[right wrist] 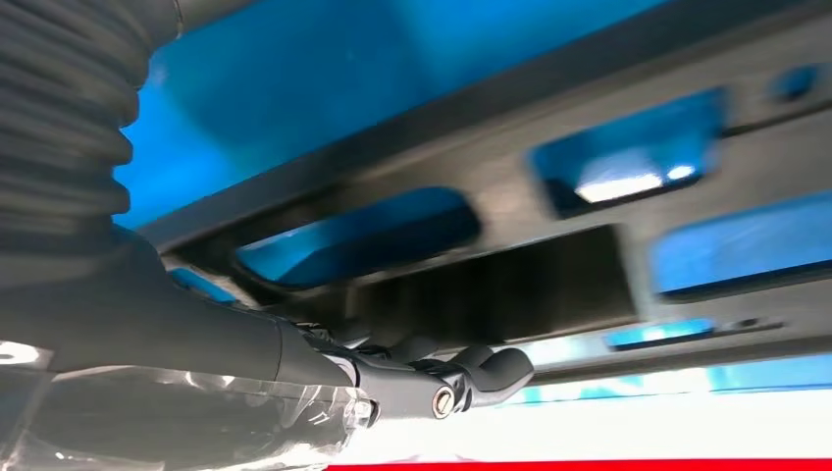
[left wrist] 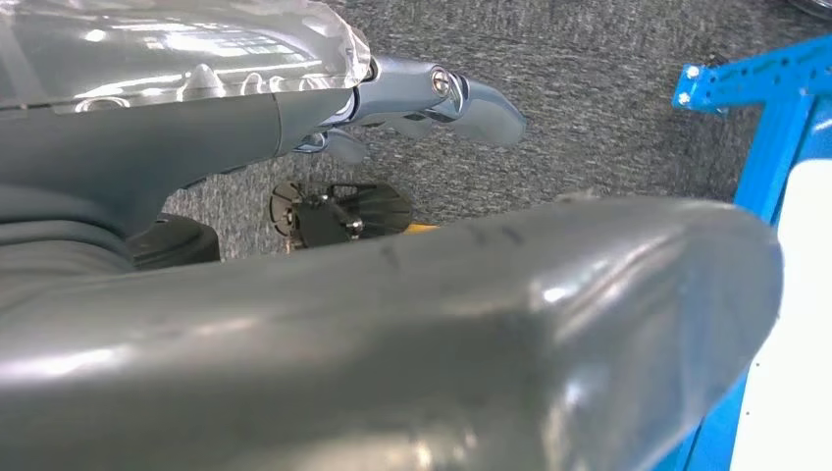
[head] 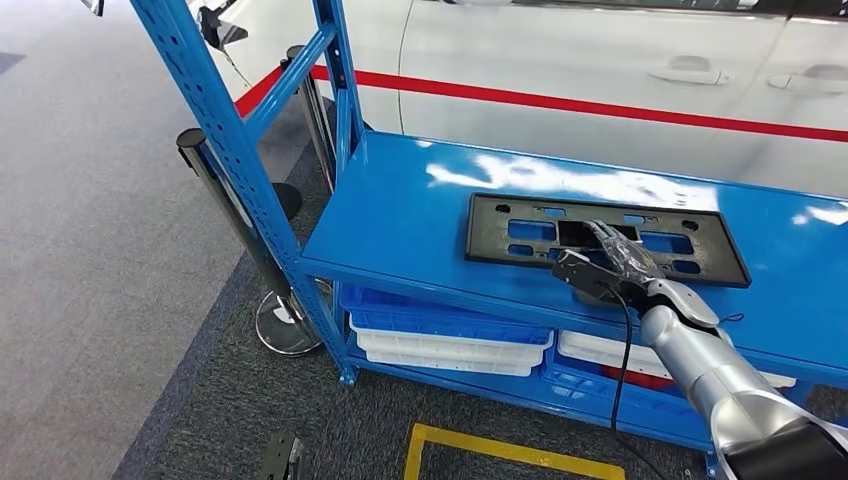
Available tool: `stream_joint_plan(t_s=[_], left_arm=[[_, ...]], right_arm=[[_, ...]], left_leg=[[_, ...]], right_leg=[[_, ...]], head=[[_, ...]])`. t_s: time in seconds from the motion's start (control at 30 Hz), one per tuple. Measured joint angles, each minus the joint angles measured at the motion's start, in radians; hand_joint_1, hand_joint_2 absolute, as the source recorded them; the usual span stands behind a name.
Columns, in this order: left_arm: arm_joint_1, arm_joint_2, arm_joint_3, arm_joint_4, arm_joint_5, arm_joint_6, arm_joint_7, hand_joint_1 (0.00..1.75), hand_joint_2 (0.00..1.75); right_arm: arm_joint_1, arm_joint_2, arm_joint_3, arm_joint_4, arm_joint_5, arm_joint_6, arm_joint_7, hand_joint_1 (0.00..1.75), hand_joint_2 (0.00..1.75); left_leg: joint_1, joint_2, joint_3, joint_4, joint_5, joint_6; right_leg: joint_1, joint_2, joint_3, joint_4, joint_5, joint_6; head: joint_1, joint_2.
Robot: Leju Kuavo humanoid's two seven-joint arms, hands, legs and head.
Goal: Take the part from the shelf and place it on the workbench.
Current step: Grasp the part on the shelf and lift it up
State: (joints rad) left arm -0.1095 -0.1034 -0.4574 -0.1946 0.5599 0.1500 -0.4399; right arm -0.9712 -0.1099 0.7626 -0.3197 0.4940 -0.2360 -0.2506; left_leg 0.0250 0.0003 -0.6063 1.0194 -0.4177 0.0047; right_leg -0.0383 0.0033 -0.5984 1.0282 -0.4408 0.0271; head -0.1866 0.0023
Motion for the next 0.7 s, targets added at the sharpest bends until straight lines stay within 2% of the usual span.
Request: stream_joint_plan(t_s=[0.03,0.07,0.17,0.2,0.23,0.33,0.37,0.6,0.63,0.7], left_arm=[[-0.001,0.0,0.0,0.0,0.0,0.0,0.0,0.0,0.0],[-0.001,0.0,0.0,0.0,0.0,0.0,0.0,0.0,0.0],[-0.002,0.0,0.0,0.0,0.0,0.0,0.0,0.0,0.0],[-0.002,0.0,0.0,0.0,0.0,0.0,0.0,0.0,0.0],[-0.002,0.0,0.0,0.0,0.0,0.0,0.0,0.0,0.0],[-0.001,-0.001,0.0,0.0,0.0,-0.002,0.004,0.0,0.0],[-0.001,-0.001,0.0,0.0,-0.001,-0.002,0.005,0.0,0.0],[-0.002,-0.004,0.0,0.0,0.02,0.005,0.008,0.0,0.0],[-0.002,-0.005,0.002,0.0,0.028,0.005,0.009,0.0,0.0],[-0.002,-0.005,0.004,0.0,0.035,0.005,0.009,0.0,0.0]], right_arm=[[-0.001,0.0,0.0,0.0,0.0,0.0,-0.001,0.0,1.75],[-0.001,0.0,0.0,-0.001,0.0,0.0,-0.001,0.0,1.75],[-0.001,0.0,0.0,-0.001,-0.001,-0.001,-0.001,0.0,1.75],[-0.001,0.0,0.0,-0.001,-0.001,-0.001,-0.001,0.0,1.75],[-0.001,0.0,0.0,-0.001,-0.001,-0.002,-0.001,0.0,1.75],[-0.001,0.0,0.0,-0.001,-0.002,-0.003,-0.001,0.0,1.75],[-0.001,0.0,0.0,-0.001,-0.002,-0.004,-0.001,0.0,1.75],[-0.001,0.0,0.0,-0.001,-0.008,0.004,-0.001,0.0,1.75],[-0.001,0.0,0.0,-0.001,-0.009,0.007,-0.002,0.35,1.75],[-0.001,0.001,0.0,-0.001,-0.014,0.011,-0.003,1.22,1.75]], left_leg=[[0.0,0.0,0.004,-0.002,0.001,0.009],[0.0,0.001,0.007,-0.004,0.001,0.011],[0.001,0.002,0.012,-0.01,0.001,0.01],[0.002,0.002,0.013,-0.012,0.002,0.006],[0.003,0.002,0.014,-0.015,0.002,-0.004],[0.006,0.002,0.017,-0.02,0.003,-0.038],[0.007,0.002,0.017,-0.021,0.003,-0.043],[0.004,0.002,0.013,-0.016,0.0,-0.041],[0.004,0.002,0.012,-0.015,0.0,-0.041],[0.003,0.002,0.011,-0.013,0.0,-0.04]], right_leg=[[0.002,0.001,0.001,0.0,-0.002,-0.003],[0.003,0.001,0.003,0.0,-0.004,-0.006],[0.006,0.001,0.005,0.0,-0.007,-0.012],[0.007,0.001,0.005,0.0,-0.008,-0.013],[0.008,0.0,0.005,0.0,-0.008,-0.014],[0.009,0.0,0.005,0.001,-0.009,-0.016],[0.009,0.0,0.005,0.001,-0.009,-0.016],[0.009,0.0,0.006,0.0,-0.008,-0.012],[0.009,0.0,0.006,0.0,-0.008,-0.012],[0.009,-0.001,0.006,0.0,-0.008,-0.011]], head=[[0.0,0.0],[0.0,0.0],[0.0,0.0],[0.0,0.0],[0.0,0.0],[0.0,0.0],[0.0,0.0],[0.0,0.0],[0.0,0.0],[0.0,0.0]])
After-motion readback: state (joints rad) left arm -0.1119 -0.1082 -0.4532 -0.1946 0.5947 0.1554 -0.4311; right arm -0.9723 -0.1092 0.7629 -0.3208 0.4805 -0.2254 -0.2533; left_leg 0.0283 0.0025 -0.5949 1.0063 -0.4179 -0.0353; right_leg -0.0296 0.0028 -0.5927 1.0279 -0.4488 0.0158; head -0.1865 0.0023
